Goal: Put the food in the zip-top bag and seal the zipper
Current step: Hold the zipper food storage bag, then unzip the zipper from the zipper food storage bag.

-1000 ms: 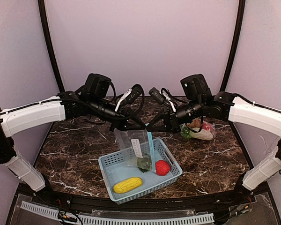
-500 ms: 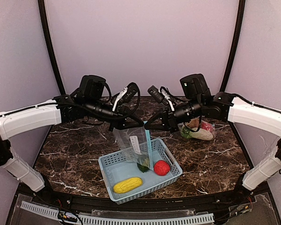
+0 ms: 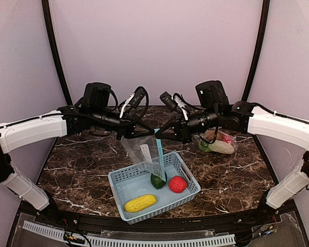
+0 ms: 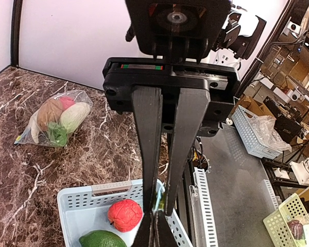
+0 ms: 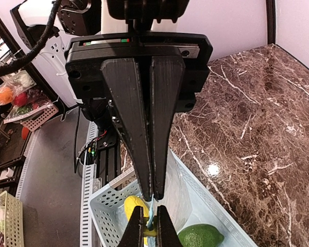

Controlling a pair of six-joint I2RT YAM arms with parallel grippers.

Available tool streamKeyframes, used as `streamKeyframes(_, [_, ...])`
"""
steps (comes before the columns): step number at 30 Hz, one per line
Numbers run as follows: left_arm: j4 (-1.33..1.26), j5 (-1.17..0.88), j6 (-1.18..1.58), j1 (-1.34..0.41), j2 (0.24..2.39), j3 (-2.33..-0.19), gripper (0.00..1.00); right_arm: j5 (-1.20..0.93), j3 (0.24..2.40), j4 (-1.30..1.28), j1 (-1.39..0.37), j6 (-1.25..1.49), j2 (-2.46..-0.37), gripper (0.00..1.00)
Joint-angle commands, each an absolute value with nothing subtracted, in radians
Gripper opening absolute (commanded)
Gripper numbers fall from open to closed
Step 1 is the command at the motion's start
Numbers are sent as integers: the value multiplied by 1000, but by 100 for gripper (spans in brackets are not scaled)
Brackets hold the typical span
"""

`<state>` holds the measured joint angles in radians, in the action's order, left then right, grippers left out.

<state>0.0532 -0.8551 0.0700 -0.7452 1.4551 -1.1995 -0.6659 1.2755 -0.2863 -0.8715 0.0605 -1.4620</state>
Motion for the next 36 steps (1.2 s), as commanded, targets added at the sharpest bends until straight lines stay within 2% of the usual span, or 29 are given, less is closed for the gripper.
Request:
streamKeyframes(1, [-25, -857, 103, -687, 1381, -1188, 1, -662, 1275, -370, -880, 52, -1472, 4])
streamKeyframes(36, [-81, -831, 151, -566, 1320, -1159, 1, -637, 1225, -368, -884, 71, -1494, 7])
